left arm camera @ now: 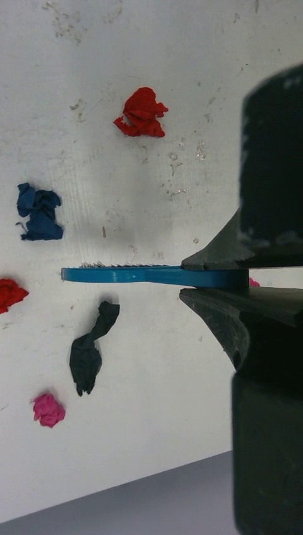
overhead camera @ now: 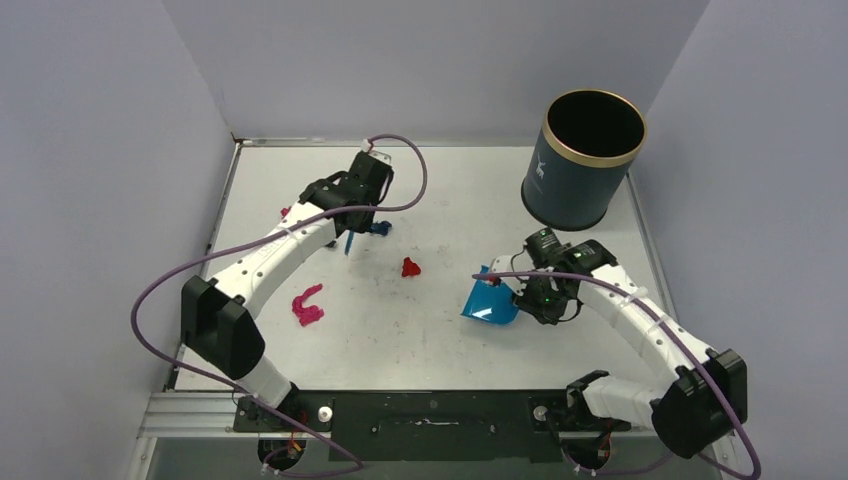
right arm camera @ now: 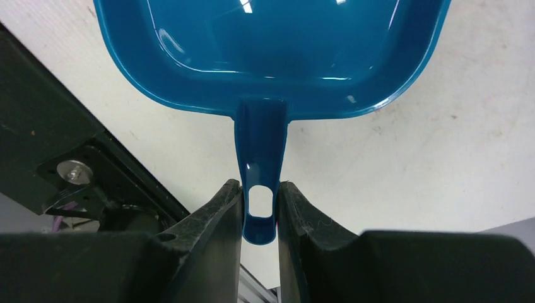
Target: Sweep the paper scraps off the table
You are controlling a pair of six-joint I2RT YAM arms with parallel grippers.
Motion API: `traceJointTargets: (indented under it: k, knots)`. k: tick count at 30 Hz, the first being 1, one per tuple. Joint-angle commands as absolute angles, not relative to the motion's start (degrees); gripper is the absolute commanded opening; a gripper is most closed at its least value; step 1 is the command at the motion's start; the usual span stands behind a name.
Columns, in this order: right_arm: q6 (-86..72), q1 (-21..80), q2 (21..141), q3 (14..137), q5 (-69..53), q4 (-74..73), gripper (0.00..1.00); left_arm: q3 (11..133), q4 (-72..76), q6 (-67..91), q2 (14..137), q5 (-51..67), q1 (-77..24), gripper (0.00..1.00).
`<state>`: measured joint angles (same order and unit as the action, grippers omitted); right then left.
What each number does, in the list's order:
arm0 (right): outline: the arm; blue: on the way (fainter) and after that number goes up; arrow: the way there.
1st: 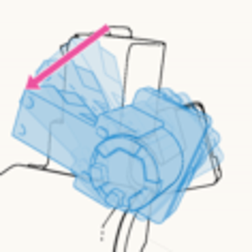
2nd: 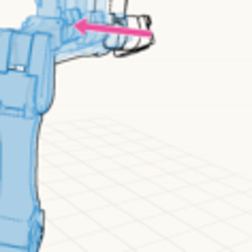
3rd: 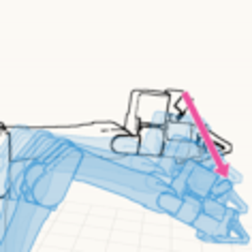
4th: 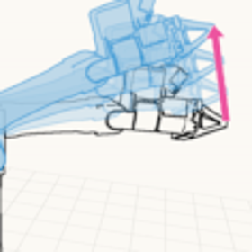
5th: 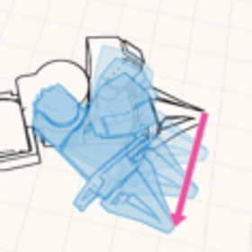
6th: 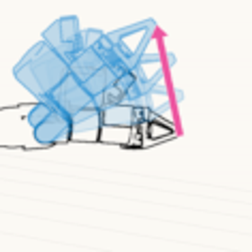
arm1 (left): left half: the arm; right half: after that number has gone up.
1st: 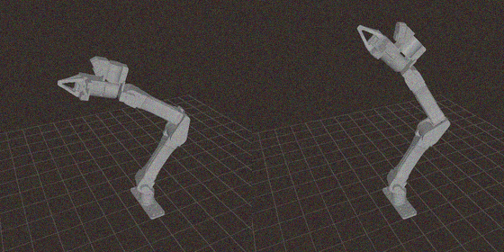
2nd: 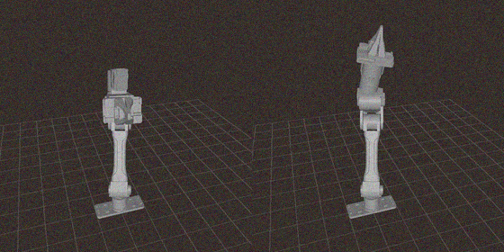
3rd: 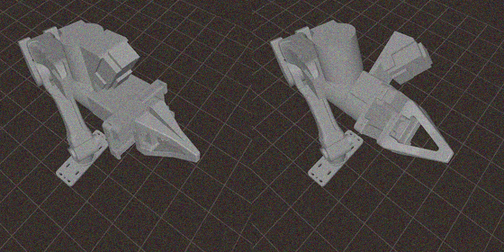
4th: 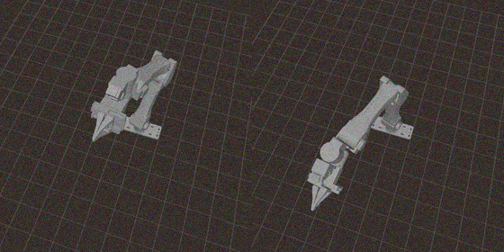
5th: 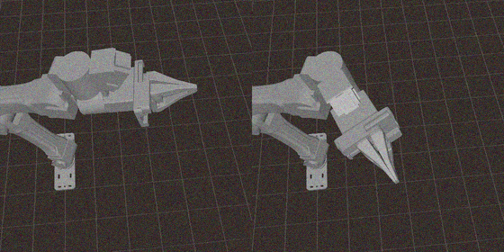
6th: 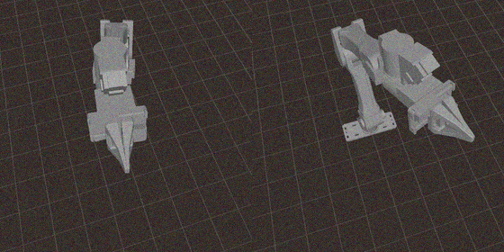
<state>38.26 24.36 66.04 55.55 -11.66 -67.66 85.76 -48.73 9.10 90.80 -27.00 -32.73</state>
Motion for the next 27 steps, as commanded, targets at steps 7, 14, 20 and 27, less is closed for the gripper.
traceJointTargets:
  k: [7, 14, 20, 27]
  knots:
    - [25.8, 34.43, 79.51, 52.59, -1.9, -51.68, 0.05, 91.24, -51.84, 11.24, 101.37, -22.87, -35.86, 0.0]
    - [25.32, 34.87, 86.16, 53.45, -0.88, -47.65, 0.05, 93.22, -50.54, 11.84, 107.45, -11.54, -35.94, 0.0]
    - [25.16, 35.08, 90.16, 55.36, -3.29, -45.78, 0.05, 92.88, -47.24, 15.13, 107.76, -0.76, -38.61, 0.0]
    - [25.89, 36.61, 92.47, 59.29, -7.94, -48.24, 0.05, 95.93, -46.03, 17.66, 107.63, 8.34, -42.09, 0.0]
